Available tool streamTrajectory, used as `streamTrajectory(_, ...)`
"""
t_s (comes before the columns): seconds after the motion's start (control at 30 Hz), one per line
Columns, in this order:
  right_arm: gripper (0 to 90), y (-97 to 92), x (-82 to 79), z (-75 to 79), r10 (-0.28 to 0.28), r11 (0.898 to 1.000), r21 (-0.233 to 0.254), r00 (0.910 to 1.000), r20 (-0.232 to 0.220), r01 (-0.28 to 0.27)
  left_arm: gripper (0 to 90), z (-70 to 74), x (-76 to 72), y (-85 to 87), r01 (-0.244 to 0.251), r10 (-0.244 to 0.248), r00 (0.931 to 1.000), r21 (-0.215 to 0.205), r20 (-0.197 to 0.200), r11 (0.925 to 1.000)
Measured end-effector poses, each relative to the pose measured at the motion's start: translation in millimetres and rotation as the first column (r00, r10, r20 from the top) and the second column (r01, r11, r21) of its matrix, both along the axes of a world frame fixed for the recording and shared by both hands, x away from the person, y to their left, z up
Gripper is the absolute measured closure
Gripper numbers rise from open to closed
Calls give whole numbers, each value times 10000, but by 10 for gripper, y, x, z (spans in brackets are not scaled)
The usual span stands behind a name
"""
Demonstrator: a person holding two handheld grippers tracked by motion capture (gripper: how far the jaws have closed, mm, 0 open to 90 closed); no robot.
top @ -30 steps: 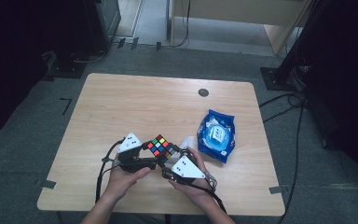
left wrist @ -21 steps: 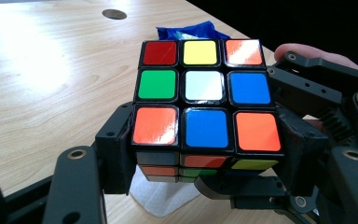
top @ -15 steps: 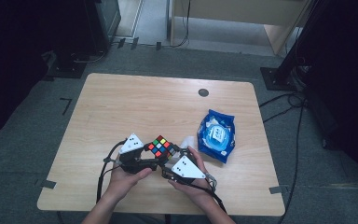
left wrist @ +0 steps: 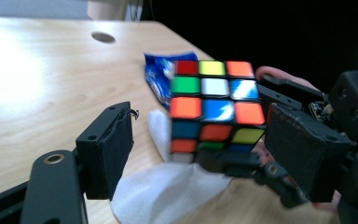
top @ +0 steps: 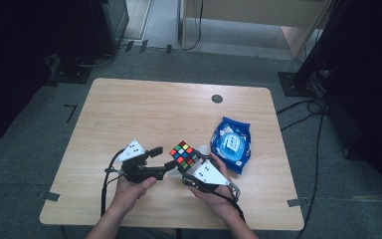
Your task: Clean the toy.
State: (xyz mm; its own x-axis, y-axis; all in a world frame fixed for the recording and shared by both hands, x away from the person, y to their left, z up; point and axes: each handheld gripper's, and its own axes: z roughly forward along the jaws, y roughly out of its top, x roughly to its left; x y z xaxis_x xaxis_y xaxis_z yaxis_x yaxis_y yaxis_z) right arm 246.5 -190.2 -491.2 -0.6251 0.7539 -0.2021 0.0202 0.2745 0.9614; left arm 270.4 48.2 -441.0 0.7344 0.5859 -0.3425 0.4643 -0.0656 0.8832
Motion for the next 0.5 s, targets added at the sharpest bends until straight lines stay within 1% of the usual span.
streamTrajectory(0.03,342,-42,7,10,-15,10000,-49,10000,-16,15,240,-6,12,26,-145,145,9999,-118,-31,9998)
streamTrajectory(0.07,342,-111,14,22,-106,9998,-179,9999,-13,105,240,-23,28,36,-229,228,9997,-109,-94,9997)
streamTrajectory(0.1,342,-165,18,27,-196,9994,-296,9998,11,196,241,-49,43,32,-272,272,9994,-5,-191,9996)
streamTrajectory(0.13,342,-218,25,32,-293,9990,-354,9995,-65,291,241,-74,52,23,-306,309,9992,131,-258,9994)
streamTrajectory(0.17,342,-256,33,33,-376,9988,-326,9992,-128,371,245,-124,63,-7,-318,330,9987,326,-381,9990)
streamTrajectory(0.2,342,-317,48,33,-535,9982,-276,9981,-299,527,258,-156,68,-31,-306,326,9985,461,-437,9985)
streamTrajectory(0.23,342,-352,63,31,-571,9979,-311,9977,-378,559,274,-209,69,-87,-279,325,9980,830,-537,9962)
streamTrajectory(0.27,342,-398,80,24,-746,9967,-350,9960,-498,729,317,-253,68,-142,-301,372,9977,1226,-564,9920)
streamTrajectory(0.3,342,-432,92,18,-849,9959,-362,9948,-571,829,339,-302,69,-203,-303,399,9976,1599,-573,9867)
streamTrajectory(0.33,342,-458,98,11,-924,9955,-284,9931,-722,906,357,-339,70,-245,-209,323,9979,1908,-567,9814)
streamTrajectory(0.37,342,-474,106,7,-941,9954,-253,9926,-766,924,376,-411,59,-337,-46,195,9982,2482,-576,9687)
streamTrajectory(0.4,342,-495,112,0,-1000,9949,-237,9917,-808,983,403,-454,52,-398,-62,219,9985,2933,-501,9560)
streamTrajectory(0.43,342,-502,112,-3,-997,9949,-223,9911,-886,981,408,-484,49,-440,-83,240,9987,3215,-447,9469)
streamTrajectory(0.47,342,-503,108,-5,-996,9950,-213,9905,-946,980,419,-513,47,-480,-112,272,9987,3396,-424,9405)
streamTrajectory(0.5,342,-502,108,-8,-985,9951,-222,9907,-935,968,435,-554,49,-532,-105,268,9989,3714,-387,9284)
